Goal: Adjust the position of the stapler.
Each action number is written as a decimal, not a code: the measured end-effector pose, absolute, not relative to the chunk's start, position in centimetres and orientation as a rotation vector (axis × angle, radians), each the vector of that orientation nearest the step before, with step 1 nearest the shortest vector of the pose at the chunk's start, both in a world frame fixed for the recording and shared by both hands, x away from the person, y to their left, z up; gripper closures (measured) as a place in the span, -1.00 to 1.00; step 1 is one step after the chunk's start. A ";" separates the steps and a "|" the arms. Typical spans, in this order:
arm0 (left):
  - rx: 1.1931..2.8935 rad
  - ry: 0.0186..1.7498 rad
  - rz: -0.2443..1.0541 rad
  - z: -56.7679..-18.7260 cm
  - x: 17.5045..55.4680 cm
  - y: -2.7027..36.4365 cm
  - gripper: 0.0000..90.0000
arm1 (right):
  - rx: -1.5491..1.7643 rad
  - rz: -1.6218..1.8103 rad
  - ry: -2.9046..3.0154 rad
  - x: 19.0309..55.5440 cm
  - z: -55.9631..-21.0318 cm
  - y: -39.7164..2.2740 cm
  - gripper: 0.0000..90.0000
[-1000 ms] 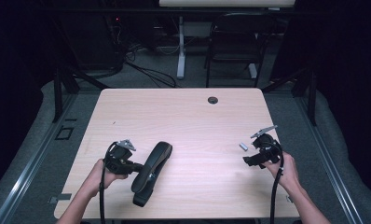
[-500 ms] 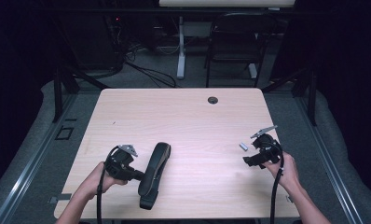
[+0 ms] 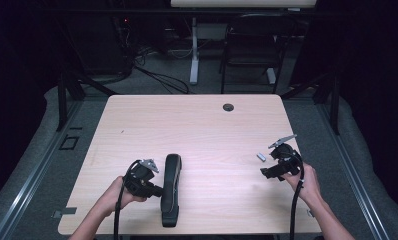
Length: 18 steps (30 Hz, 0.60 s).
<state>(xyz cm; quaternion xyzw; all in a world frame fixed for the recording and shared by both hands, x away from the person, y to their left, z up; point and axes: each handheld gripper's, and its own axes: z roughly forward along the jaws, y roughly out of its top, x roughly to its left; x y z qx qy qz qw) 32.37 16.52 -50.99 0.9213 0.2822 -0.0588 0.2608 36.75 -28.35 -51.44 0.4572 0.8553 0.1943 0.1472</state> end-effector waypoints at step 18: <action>2.454 0.751 -0.128 -51.6 32.1 14.3 0.97 | 1.322 0.558 2.481 36.8 -51.6 -28.1 -0.70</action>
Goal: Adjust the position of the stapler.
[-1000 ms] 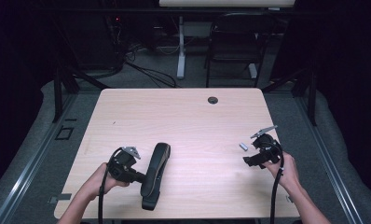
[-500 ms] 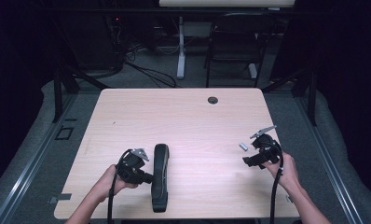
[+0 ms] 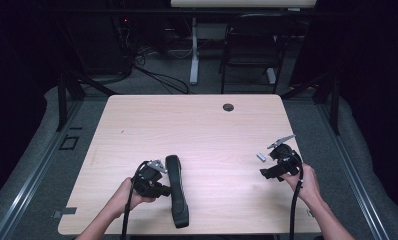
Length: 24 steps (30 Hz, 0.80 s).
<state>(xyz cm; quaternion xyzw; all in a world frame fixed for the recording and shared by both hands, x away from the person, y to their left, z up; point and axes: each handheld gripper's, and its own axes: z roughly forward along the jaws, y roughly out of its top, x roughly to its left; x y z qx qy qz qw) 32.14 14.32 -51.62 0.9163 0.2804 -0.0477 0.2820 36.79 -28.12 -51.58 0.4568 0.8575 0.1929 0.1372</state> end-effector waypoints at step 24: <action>2.392 0.742 -0.098 -52.2 32.3 10.7 0.93 | 1.329 0.545 2.469 36.9 -51.7 -28.1 -0.70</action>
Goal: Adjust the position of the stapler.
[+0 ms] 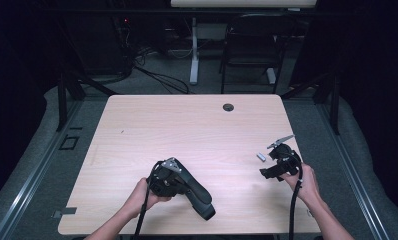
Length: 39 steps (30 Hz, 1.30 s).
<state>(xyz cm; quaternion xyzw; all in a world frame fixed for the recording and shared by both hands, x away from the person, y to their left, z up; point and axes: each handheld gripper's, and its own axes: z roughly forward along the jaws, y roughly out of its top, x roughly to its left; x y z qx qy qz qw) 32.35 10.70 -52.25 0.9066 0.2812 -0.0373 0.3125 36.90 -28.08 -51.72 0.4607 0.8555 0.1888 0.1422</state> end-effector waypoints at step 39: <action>2.346 0.584 -0.039 -48.5 32.3 10.9 -0.59 | 1.284 0.886 2.563 35.3 -50.1 -25.5 -0.70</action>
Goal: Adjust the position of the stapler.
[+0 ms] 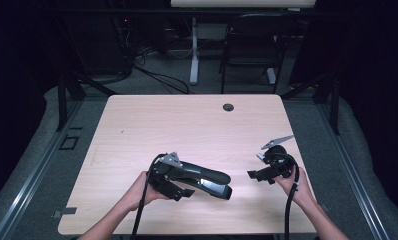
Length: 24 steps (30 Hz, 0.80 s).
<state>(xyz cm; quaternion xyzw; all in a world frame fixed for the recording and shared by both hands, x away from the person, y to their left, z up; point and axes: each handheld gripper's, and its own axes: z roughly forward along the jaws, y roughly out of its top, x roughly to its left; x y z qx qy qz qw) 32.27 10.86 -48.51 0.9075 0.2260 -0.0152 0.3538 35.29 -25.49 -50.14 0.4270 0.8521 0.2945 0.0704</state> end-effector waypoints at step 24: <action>2.323 0.702 0.091 -53.2 38.1 14.0 -0.65 | 0.916 1.079 2.716 32.1 -49.2 -17.2 -0.33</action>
